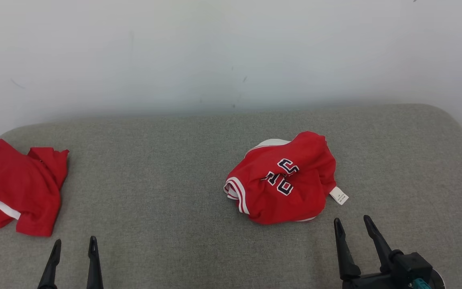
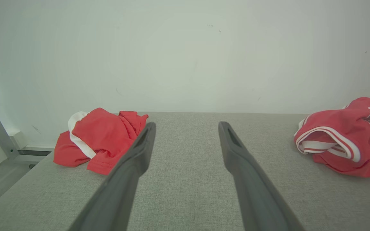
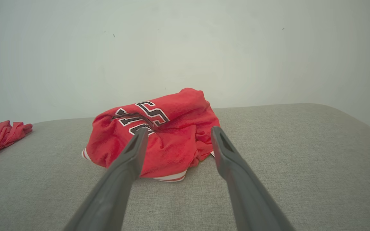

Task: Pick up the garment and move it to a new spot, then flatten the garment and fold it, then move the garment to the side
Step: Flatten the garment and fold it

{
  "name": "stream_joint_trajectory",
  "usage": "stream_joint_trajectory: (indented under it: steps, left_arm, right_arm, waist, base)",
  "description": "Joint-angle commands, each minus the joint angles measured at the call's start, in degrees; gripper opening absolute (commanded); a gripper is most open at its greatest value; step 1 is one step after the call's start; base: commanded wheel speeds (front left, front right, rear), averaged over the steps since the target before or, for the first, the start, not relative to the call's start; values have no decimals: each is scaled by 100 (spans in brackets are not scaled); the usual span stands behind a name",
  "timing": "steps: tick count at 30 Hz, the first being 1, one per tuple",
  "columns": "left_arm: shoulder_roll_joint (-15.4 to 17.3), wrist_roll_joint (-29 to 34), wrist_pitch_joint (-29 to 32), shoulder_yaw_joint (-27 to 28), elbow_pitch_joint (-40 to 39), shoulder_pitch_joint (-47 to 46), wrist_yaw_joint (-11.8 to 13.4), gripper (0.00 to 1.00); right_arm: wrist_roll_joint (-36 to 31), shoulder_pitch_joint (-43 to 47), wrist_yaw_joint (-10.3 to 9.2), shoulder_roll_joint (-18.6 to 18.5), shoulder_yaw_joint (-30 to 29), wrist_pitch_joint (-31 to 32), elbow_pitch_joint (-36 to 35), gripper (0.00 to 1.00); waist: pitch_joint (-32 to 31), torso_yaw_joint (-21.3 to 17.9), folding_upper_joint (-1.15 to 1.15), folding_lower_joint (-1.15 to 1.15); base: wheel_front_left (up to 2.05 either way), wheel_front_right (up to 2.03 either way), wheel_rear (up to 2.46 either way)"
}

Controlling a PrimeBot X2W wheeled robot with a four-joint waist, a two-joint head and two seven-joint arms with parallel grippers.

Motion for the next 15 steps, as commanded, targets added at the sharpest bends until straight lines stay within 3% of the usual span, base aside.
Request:
stream_joint_trajectory:
  steps: [1,15]
  left_arm:
    - [-9,7,-19,20,19,-32,-21,100]
    - [-61,-82,-19,66,114,-151,-95,100]
  right_arm:
    - [-12,15,-12,5,9,-3,-9,100]
    - [19,-18,-12,5,35,-3,18,100]
  waist:
    - [2,0,0,0]
    - [42,-63,0,0]
  base:
    - [0,0,0]
    - [0,0,0]
